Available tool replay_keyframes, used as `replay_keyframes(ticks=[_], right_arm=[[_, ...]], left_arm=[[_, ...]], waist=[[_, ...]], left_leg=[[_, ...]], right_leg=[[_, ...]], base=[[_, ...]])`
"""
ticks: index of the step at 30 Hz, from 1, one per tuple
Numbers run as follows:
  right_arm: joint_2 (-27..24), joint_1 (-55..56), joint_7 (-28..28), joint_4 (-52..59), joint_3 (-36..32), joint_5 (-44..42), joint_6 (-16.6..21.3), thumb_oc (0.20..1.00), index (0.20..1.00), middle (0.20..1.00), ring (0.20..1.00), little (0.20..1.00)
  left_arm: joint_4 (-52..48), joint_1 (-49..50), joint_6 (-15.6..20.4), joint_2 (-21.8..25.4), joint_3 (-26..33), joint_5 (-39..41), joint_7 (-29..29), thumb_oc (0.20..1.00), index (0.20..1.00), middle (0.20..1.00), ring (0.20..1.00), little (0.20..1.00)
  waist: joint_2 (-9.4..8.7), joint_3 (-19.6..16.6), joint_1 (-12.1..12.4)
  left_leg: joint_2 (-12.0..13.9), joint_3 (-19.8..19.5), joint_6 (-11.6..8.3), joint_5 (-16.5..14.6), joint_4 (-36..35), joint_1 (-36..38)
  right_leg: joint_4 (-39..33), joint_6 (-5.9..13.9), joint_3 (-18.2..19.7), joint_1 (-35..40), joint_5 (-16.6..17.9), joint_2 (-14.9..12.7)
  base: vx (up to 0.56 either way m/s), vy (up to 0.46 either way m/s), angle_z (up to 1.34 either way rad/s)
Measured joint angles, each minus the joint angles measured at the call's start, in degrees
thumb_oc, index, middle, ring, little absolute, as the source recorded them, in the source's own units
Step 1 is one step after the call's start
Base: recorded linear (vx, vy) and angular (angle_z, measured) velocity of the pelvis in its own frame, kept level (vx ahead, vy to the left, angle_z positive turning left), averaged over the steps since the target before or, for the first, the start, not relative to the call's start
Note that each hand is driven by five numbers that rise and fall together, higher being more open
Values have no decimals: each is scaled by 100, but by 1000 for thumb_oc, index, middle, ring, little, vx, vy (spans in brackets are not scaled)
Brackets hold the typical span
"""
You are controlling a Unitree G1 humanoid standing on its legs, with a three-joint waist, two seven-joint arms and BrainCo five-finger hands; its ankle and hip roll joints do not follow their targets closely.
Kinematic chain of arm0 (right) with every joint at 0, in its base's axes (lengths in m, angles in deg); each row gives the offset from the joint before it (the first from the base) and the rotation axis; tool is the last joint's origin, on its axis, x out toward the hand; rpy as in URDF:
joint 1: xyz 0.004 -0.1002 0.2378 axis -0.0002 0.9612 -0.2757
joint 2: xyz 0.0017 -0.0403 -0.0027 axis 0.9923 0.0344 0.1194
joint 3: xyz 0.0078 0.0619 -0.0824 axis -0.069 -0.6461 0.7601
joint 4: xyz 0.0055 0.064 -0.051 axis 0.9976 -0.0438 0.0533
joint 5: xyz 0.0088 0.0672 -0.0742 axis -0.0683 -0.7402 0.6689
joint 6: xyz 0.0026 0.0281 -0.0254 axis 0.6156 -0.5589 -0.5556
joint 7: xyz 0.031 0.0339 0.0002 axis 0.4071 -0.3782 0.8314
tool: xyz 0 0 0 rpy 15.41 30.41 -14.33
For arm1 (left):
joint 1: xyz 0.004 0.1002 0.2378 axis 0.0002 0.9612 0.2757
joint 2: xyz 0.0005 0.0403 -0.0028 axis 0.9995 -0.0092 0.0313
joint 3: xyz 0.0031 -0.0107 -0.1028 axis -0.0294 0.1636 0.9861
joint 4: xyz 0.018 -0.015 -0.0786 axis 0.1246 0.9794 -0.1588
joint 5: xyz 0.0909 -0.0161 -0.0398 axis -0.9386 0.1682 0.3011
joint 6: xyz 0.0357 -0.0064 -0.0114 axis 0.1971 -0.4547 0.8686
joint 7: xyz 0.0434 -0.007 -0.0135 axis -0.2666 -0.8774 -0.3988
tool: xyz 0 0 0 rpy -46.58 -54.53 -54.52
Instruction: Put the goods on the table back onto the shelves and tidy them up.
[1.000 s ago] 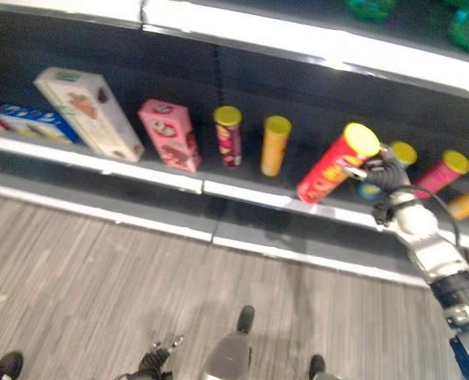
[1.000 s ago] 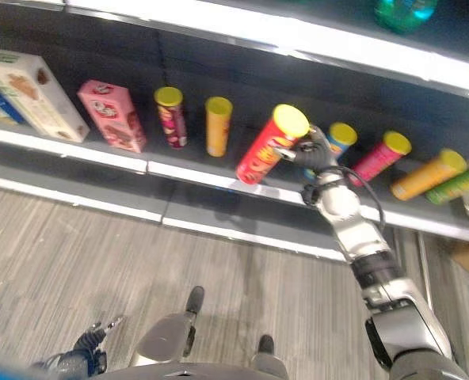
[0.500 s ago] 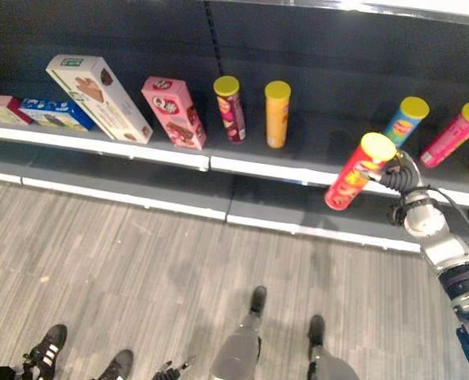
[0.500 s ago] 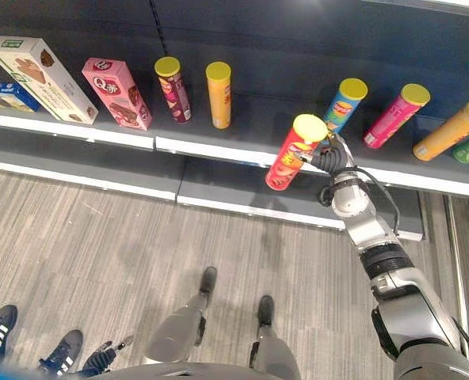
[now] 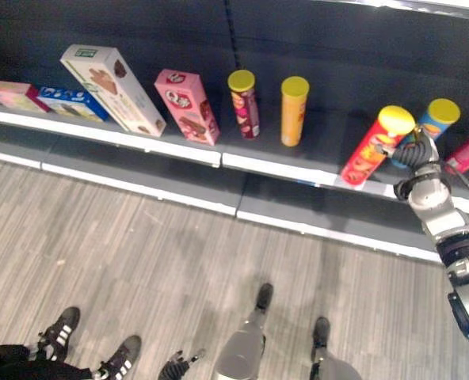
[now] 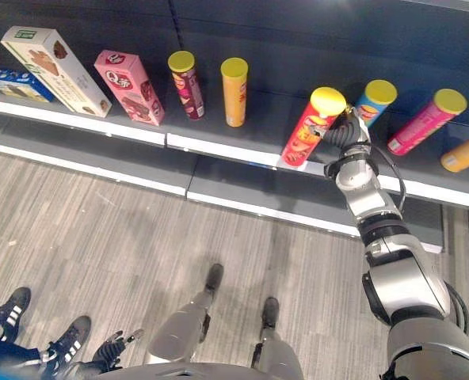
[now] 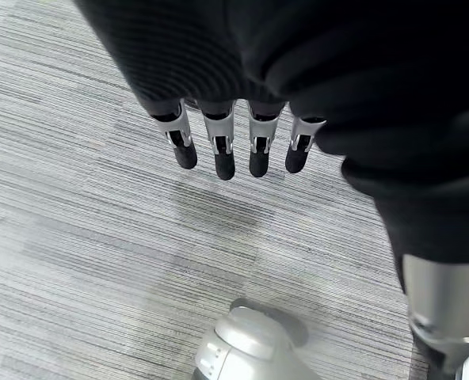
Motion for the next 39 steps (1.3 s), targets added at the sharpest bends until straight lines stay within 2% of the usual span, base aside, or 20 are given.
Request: replay_keyframes(ticks=[4, 8, 9, 14, 19, 22, 25, 30, 39], right_arm=[[-57, -277, -189, -370, -1, 2, -5, 200, 200, 200, 200, 200], [-64, -436, -361, -594, -1, 9, -27, 200, 200, 200, 200, 200], [-82, -458, -475, -596, -2, 79, -30, 200, 200, 200, 200, 200], [-162, -525, -893, -600, -14, 385, -116, 200, 200, 200, 200, 200], [-232, -637, -1159, -601, -6, 643, -166, 200, 200, 200, 200, 200], [-259, -673, -1260, -604, 1, 688, -208, 200, 200, 200, 200, 200], [-487, -1022, -1301, -806, 190, 877, -243, 200, 200, 200, 200, 200], [-795, -1375, -1402, -886, 303, 901, -269, 200, 200, 200, 200, 200], [-825, -1379, -1451, -986, 396, 1009, -350, 200, 200, 200, 200, 200]], left_arm=[[-23, -138, 39, -4, -102, 2, -8, 1000, 1000, 1000, 1000, 1000], [-119, -179, 50, -1, -190, 4, -26, 1000, 1000, 1000, 1000, 1000], [-190, -179, 49, -1, -279, 5, -36, 1000, 1000, 1000, 1000, 1000], [-298, -238, 60, -13, -429, 5, -82, 1000, 1000, 1000, 1000, 1000], [-306, -318, 103, -7, -454, 10, -96, 1000, 1000, 1000, 1000, 1000], [-314, -392, 120, -7, -459, 11, -97, 1000, 1000, 1000, 1000, 1000], [-466, -424, 162, -6, -542, 14, -97, 1000, 1000, 1000, 1000, 1000], [-471, -434, 163, -5, -551, 14, -96, 1000, 1000, 1000, 1000, 1000], [-695, -467, 175, -3, -576, 15, -96, 1000, 1000, 1000, 1000, 1000]], waist=[[115, 35, 122], [221, 69, 141], [294, 73, 141], [538, 143, 250], [683, 188, 315], [705, 200, 368], [776, 233, 444], [783, 236, 483], [783, 236, 477]], left_leg=[[-14, -100, -13, 11, -1, -34], [-30, -193, -46, -6, -2, -80], [-53, -267, -65, 14, -2, -155], [-119, -303, -36, 48, 0, -325], [-184, -388, 26, 111, 2, -428], [-213, -404, 26, 111, 2, -436], [-247, -426, 24, 110, 2, -498], [-311, -435, 43, 125, 3, -637], [-334, -419, 43, 124, 2, -653]], right_leg=[[0, -2, -100, 5, -24, 5], [0, -5, -178, 0, -32, 4], [1, -8, -259, -33, -36, -2], [2, 6, -304, -191, -38, -59], [1, 67, -404, -246, -76, -105], [1, 100, -445, -237, -104, -133], [1, 112, -481, -283, -113, -161], [1, 129, -509, -410, -123, -217], [1, 160, -495, -432, -145, -247]], base=[[5, -16, 13], [-11, -11, 13], [-20, -6, 22], [-8, 0, 6], [-16, 6, 11], [-4, 8, 7], [9, 8, 4], [13, 1, 4], [0, 0, 0]])
